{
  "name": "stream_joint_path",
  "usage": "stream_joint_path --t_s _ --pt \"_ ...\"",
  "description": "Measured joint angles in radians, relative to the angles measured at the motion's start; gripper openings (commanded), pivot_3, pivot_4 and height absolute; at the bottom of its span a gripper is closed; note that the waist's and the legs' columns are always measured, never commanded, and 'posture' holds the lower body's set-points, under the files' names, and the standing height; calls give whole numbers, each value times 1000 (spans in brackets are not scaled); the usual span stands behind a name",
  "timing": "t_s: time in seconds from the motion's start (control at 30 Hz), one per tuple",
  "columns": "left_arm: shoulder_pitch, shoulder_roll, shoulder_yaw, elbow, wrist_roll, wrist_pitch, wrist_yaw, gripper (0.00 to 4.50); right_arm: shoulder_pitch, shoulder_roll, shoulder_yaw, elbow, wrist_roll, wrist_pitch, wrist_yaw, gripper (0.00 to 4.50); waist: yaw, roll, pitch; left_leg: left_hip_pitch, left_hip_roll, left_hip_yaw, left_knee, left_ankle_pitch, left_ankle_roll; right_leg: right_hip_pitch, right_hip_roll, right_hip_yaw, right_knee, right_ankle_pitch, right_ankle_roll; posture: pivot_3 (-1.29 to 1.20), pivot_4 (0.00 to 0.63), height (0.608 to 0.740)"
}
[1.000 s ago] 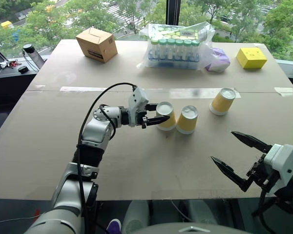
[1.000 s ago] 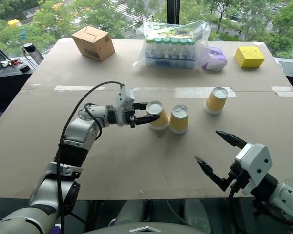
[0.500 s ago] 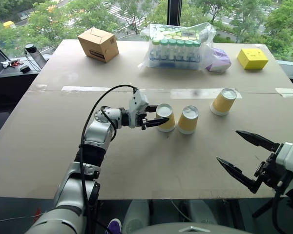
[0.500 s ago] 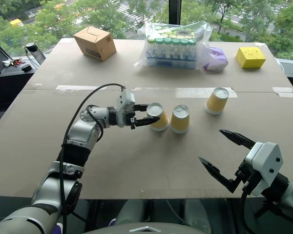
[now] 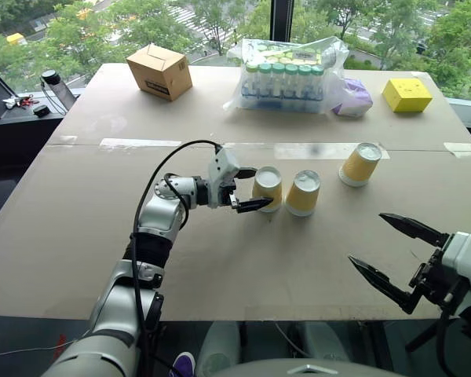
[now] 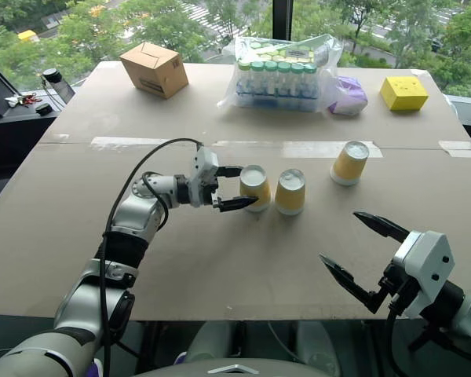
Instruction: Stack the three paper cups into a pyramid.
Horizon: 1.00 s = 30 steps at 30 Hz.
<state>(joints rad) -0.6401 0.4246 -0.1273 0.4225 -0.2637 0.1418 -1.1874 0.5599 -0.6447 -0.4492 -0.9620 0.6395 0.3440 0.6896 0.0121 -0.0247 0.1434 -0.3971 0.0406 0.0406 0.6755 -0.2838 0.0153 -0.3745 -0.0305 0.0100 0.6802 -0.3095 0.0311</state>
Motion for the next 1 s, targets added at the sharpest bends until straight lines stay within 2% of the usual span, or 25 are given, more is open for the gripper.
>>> stream_joint_path --t_s 0.2,0.37,0.57,0.77,1.0 --pt "55 43 16 -47 -23 33 -17 4465 -56 -4 23 9 -1 10 -10 4500 -3 0 0 0 0 0 0 0 0 0 0 0 0 0 0 0 150 740" --pt "143 110 95 -155 -84 76 -22 4465 -195 -19 108 89 -46 116 -118 4500 -9 0 0 0 1 0 0 0 0 0 -1 0 0 0 0 0 150 740" --pt "301 225 223 -422 -291 256 -64 4465 -537 19 222 340 -158 262 -305 4500 -23 0 1 0 1 -1 1 0 0 0 -3 0 1 0 0 0 150 740" --pt "385 311 349 -702 -506 427 -37 4465 -809 82 272 588 -215 327 -389 4500 -24 1 1 -1 0 -1 -1 0 0 -1 -3 1 0 0 0 0 150 740" --pt "454 345 438 -874 -644 533 84 4465 -971 136 322 821 -295 295 -396 4500 -24 2 1 -1 0 -1 -2 0 0 -2 -3 1 0 0 0 0 150 740"
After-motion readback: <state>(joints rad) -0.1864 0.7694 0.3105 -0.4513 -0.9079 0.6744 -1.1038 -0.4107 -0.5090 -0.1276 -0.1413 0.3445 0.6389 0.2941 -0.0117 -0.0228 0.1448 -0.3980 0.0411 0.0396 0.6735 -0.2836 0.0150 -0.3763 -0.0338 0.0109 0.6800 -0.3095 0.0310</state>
